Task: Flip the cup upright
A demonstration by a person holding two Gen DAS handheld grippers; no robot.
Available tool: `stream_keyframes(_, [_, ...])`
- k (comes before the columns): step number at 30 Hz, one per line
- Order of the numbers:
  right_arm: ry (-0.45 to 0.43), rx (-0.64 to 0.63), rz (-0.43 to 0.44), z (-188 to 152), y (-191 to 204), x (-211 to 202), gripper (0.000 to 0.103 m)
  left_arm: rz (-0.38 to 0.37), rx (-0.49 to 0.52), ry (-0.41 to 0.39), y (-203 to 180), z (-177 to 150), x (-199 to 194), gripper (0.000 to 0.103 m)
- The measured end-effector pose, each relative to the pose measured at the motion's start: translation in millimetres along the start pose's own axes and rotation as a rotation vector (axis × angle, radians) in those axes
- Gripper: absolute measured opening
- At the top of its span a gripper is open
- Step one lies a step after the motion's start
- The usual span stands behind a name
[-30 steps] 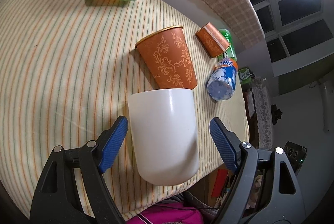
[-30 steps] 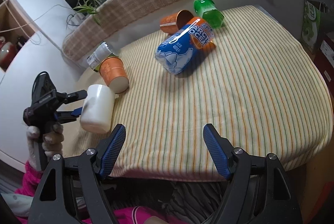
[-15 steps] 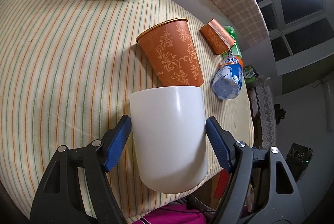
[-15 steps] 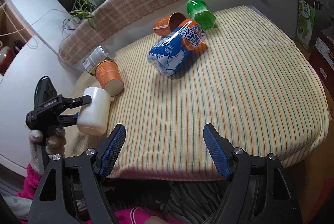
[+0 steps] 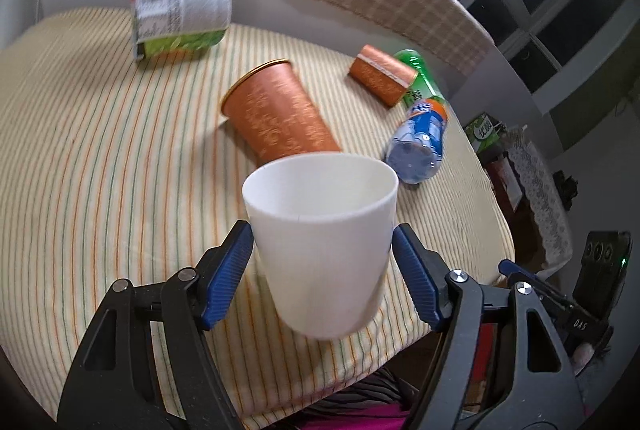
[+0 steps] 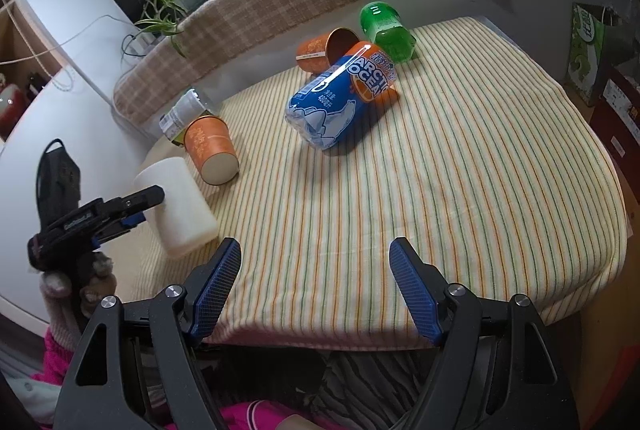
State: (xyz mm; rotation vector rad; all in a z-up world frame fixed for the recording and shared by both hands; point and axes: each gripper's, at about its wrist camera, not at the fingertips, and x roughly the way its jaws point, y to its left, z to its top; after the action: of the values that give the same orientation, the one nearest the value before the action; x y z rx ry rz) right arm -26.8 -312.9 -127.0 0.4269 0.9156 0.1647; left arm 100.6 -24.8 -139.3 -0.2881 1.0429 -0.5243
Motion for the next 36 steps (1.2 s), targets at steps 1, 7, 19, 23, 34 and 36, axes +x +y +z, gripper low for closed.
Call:
stream_keyframes(1, [-0.001,0.000,-0.001,0,0,0,0.077,0.005,0.017,-0.006,-5,-1,0,0.074])
stream_keyframes(7, [-0.020,0.005,-0.015,0,-5,-5,0.077,0.029,0.116,-0.033,-35,-5,3,0.073])
stream_keyframes(19, [-0.072,-0.041,-0.071,3,-3,-18,0.077,0.112,0.310,-0.112,-90,-5,21,0.072])
stream_keyframes(23, [-0.074,-0.040,-0.074,3,-5,-20,0.077,0.138,0.349,-0.141,-99,-2,25,0.072])
stream_keyframes(34, [-0.084,-0.028,-0.083,2,-11,-28,0.077,0.179,0.414,-0.178,-105,-7,42,0.072])
stream_keyframes(36, [-0.083,-0.031,-0.083,2,-9,-28,0.077,0.173,0.423,-0.173,-105,-11,44,0.072])
